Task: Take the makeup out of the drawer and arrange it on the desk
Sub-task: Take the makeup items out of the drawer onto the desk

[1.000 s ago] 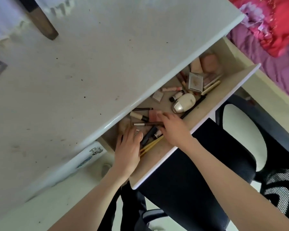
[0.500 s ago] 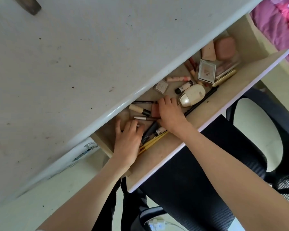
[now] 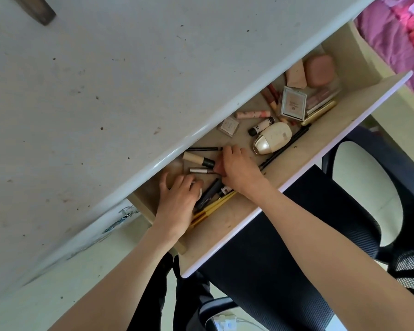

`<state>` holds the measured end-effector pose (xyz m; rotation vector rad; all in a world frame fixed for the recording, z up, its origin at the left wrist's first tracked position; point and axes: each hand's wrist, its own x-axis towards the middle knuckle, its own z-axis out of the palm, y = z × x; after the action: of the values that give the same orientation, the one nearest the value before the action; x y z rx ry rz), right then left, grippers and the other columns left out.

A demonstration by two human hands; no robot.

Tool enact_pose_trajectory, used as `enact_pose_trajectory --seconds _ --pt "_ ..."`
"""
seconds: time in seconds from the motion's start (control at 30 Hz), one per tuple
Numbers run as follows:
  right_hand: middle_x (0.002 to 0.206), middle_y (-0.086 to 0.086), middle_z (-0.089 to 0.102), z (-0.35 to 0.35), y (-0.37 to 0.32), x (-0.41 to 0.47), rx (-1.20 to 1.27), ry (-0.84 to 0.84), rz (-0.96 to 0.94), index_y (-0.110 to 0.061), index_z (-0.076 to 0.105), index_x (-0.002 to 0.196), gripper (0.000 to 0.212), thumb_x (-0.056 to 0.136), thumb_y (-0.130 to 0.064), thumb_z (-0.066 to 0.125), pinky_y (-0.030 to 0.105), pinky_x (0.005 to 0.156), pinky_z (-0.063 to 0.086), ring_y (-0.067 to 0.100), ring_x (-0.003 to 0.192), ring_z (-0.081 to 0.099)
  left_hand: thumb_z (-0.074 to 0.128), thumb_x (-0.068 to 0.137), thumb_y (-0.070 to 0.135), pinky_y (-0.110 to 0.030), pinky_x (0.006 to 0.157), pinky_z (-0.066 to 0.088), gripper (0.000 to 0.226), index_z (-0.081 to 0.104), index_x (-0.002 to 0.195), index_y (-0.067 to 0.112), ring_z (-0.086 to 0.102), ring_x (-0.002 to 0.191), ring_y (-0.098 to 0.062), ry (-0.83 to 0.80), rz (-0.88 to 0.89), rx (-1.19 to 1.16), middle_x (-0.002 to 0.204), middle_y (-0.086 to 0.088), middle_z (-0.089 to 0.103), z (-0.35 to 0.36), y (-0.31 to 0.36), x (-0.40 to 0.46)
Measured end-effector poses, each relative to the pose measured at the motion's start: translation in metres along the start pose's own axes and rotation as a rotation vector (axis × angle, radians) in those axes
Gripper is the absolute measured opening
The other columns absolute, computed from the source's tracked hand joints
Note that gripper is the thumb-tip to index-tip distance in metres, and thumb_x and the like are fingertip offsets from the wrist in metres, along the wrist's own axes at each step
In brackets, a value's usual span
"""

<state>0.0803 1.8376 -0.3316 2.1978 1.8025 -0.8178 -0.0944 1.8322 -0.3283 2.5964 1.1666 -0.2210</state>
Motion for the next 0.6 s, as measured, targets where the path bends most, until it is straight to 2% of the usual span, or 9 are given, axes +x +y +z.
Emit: enact_pose_trajectory --seconds 0.07,0.13,0.3,0.4,0.47,0.6 --pt "0.121 0.017 0.045 0.001 0.0 -0.001 -0.022 0.012 -0.012 -0.005 0.037 0.127 0.049 0.084 -0.01 0.059 0.04 0.078 0.046 0.032 0.107 0.046 0.081 0.05 0.002 -0.057 0.1 0.03 0.052 0.066 0.098 0.015 0.06 0.097 -0.024 0.03 0.018 0.005 0.096 -0.004 0.062 -0.001 -0.002 -0.002" --pt "0.121 0.018 0.046 0.002 0.0 -0.001 -0.049 0.031 -0.022 -0.006 0.036 0.129 0.048 0.086 -0.009 0.056 0.041 0.079 0.046 0.032 0.106 0.047 0.084 0.047 0.006 -0.059 0.098 0.032 0.054 0.066 0.098 0.015 0.061 0.096 -0.024 0.037 0.028 0.003 0.094 -0.004 0.063 -0.002 -0.003 -0.002" --pt "0.122 0.019 0.048 -0.001 0.001 0.0 -0.088 0.037 -0.044 -0.005 0.035 0.132 0.044 0.09 -0.009 0.048 0.041 0.083 0.043 0.034 0.107 0.049 0.083 0.055 0.009 -0.058 0.102 0.029 0.054 0.064 0.105 0.015 0.059 0.102 -0.025 0.014 0.014 -0.016 0.1 -0.004 0.062 -0.004 -0.001 -0.004" --pt "0.122 0.018 0.048 -0.002 0.001 -0.002 -0.081 0.033 -0.061 -0.005 0.034 0.133 0.04 0.095 -0.018 0.041 0.041 0.086 0.043 0.033 0.108 0.048 0.083 0.057 0.01 -0.058 0.1 0.031 0.052 0.065 0.105 0.013 0.06 0.101 -0.026 0.01 0.005 -0.029 0.099 -0.006 0.063 -0.005 0.001 -0.006" --pt "0.123 0.017 0.048 -0.002 0.001 -0.004 -0.096 0.043 -0.059 -0.005 0.034 0.132 0.039 0.095 -0.017 0.042 0.04 0.086 0.043 0.032 0.108 0.048 0.083 0.058 0.012 -0.057 0.098 0.034 0.05 0.066 0.105 0.013 0.06 0.1 -0.027 -0.001 0.004 -0.036 0.1 -0.007 0.063 -0.007 0.003 -0.009" --pt "0.121 0.016 0.047 -0.007 0.0 -0.016 -0.106 0.098 -0.058 -0.006 0.04 0.125 0.033 0.092 -0.006 0.04 0.035 0.086 0.042 0.03 0.108 0.046 0.076 0.07 0.011 -0.045 0.092 0.043 0.048 0.06 0.115 0.011 0.055 0.107 -0.029 -0.01 0.044 -0.137 0.111 -0.01 0.058 -0.013 0.006 -0.013"
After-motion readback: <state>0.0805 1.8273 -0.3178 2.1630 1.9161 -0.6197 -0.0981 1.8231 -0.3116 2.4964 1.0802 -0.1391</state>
